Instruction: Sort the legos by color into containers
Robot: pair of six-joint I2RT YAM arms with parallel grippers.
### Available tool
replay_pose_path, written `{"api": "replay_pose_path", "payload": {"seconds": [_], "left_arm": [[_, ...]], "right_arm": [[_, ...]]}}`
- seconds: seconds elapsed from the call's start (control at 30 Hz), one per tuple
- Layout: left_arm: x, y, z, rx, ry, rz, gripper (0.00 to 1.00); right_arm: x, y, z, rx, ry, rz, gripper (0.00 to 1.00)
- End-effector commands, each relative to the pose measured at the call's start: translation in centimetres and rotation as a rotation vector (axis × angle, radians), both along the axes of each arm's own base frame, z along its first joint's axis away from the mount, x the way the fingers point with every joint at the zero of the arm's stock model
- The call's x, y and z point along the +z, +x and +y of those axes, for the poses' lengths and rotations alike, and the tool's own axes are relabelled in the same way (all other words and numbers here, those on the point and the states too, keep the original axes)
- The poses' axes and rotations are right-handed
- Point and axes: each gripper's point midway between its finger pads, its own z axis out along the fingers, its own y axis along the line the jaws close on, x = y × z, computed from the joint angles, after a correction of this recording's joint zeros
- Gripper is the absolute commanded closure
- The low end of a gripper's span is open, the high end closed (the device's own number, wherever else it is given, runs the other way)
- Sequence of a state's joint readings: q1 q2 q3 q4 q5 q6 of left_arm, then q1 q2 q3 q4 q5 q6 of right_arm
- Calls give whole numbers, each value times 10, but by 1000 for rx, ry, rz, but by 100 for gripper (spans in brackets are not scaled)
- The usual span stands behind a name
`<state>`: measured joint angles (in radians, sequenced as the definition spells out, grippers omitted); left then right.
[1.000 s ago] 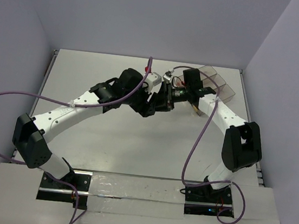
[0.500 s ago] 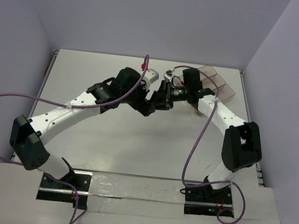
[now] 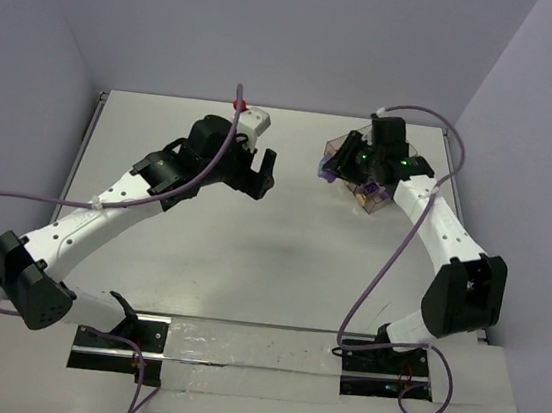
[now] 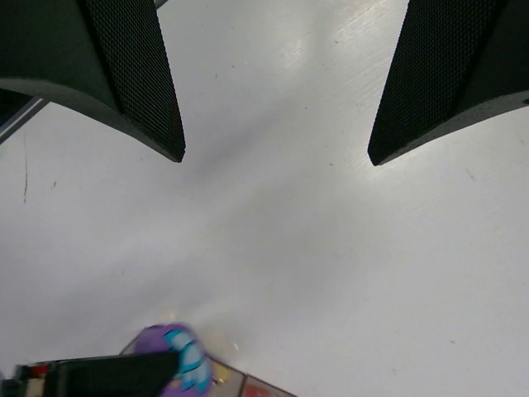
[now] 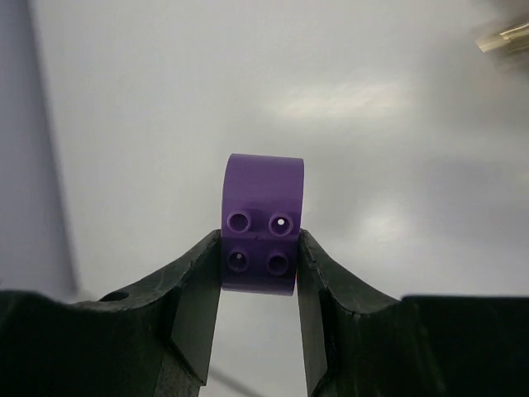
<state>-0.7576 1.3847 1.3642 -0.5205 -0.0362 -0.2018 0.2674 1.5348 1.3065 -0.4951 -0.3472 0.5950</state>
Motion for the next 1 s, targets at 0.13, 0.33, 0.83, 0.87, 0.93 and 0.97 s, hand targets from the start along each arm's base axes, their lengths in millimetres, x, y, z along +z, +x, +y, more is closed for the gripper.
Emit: {"api": "replay_pose_path", "payload": {"seconds": [0.13,0.33,0.83,0.87,0.93,0.97], "left_arm": [[23,7,23,120,-86,-30,1],[12,8,23,150,-94,5,1],[7,2,30,169,-85,24,1],[8,2,30,170,-86,24,1],[8,1,30,169,-89,25,1],[8,1,31,170,-89,25,1]], "right_arm": [[14,23,-183,-646,-538,-150,100],[-4,36,-232,-767,-633,-109,100],[-44,92,-273,-805,-576,-25,89],[-47,95,-275,-804,-574,-18,87],[-48,102,-276,-798,-563,-19,83],[-50,104,-276,-792,-564,-15,81]]}}
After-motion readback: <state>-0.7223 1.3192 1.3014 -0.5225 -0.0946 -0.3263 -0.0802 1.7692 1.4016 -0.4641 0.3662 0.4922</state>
